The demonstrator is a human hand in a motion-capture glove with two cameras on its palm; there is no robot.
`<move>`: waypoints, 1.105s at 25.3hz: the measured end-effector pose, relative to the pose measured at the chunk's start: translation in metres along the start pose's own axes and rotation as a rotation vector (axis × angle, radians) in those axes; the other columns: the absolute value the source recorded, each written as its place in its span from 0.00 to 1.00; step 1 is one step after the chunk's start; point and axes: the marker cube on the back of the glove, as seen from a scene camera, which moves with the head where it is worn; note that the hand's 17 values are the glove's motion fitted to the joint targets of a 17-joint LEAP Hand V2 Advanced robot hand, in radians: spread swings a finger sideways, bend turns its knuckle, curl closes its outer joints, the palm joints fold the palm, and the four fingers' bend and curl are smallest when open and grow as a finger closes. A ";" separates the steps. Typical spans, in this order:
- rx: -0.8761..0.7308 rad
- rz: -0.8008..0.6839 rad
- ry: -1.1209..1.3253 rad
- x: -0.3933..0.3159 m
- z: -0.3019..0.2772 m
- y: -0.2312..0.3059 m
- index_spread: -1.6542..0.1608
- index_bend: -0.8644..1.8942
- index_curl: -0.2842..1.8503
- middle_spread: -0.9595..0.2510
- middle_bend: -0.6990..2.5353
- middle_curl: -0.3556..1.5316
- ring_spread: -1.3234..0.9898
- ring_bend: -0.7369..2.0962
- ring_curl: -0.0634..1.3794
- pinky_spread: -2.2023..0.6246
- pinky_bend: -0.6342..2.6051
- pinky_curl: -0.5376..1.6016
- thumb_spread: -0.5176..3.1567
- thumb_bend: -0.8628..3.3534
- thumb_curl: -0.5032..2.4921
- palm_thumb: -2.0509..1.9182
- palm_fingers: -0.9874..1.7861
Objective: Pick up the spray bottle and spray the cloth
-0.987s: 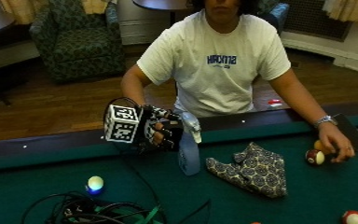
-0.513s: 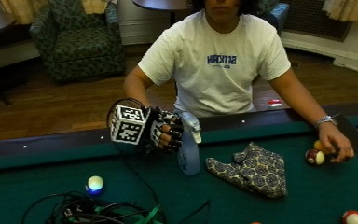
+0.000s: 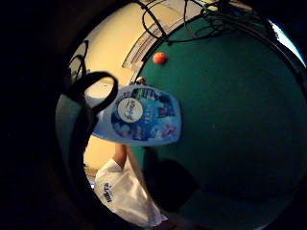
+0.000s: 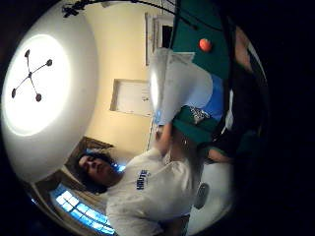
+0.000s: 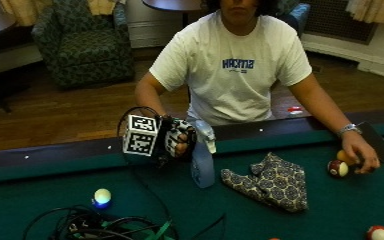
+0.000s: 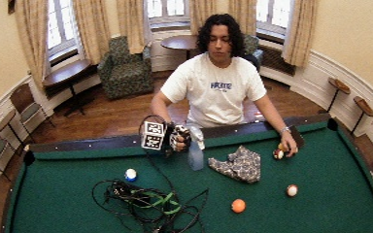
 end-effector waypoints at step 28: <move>-0.021 -0.005 -0.064 0.001 -0.003 0.013 0.76 0.47 0.39 0.59 0.37 0.51 0.47 0.55 0.45 0.70 0.44 0.54 0.29 0.19 0.38 0.76 0.69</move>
